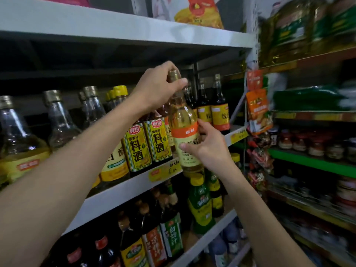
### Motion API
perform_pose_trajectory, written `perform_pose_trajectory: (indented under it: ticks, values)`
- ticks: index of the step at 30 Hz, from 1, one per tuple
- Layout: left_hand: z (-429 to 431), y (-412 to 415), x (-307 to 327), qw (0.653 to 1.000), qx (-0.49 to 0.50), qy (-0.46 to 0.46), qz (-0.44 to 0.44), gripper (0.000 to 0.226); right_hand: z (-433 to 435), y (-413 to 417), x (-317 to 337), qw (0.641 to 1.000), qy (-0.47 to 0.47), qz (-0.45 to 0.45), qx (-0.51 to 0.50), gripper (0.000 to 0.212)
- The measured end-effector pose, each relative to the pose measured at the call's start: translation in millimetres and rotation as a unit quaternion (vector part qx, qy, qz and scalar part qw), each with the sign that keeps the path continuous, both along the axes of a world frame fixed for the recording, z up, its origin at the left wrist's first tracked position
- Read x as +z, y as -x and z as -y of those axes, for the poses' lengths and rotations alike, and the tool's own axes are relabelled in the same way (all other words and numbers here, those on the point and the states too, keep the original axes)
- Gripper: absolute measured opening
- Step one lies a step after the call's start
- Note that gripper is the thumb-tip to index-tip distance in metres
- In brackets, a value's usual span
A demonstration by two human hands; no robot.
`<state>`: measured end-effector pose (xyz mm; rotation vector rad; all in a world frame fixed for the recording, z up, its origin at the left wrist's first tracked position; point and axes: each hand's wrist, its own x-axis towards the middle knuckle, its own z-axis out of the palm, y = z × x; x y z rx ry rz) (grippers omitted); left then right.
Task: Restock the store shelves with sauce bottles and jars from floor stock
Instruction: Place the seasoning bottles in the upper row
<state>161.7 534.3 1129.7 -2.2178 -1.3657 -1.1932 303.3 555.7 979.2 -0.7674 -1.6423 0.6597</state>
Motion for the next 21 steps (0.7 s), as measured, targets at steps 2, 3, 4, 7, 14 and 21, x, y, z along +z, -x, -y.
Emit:
perform_pose_trajectory:
  ticks: [2, 3, 4, 7, 14, 21]
  values:
    - [-15.6, -5.1, 2.8, 0.999, 0.018, -0.043, 0.011, 0.024, -25.5, -2.8, 10.0, 1.000, -0.027, -0.006, -0.014, 0.075]
    - [-23.4, -7.4, 2.1, 0.997, 0.031, -0.071, 0.016, 0.028, -38.2, -2.6, 14.0, 0.999, -0.038, -0.008, -0.019, 0.075]
    - [-30.8, -9.9, 0.4, 0.994, 0.048, -0.100, 0.018, 0.031, -49.7, -1.5, 16.8, 0.999, -0.044, -0.012, -0.016, 0.076]
    - [-54.5, -16.5, -5.4, 0.978, 0.111, -0.177, -0.007, 0.039, -80.1, 5.7, 18.2, 0.999, -0.041, -0.026, -0.001, 0.081]
    - [-90.2, -4.7, -11.0, 0.943, 0.251, -0.202, -0.086, 0.044, -122.8, 28.4, 9.0, 0.998, -0.039, 0.001, 0.054, 0.073]
    - [-99.1, 1.8, -8.4, 0.834, 0.440, -0.187, -0.275, 0.046, -133.9, 46.2, -2.7, 0.995, -0.031, 0.025, 0.087, 0.066]
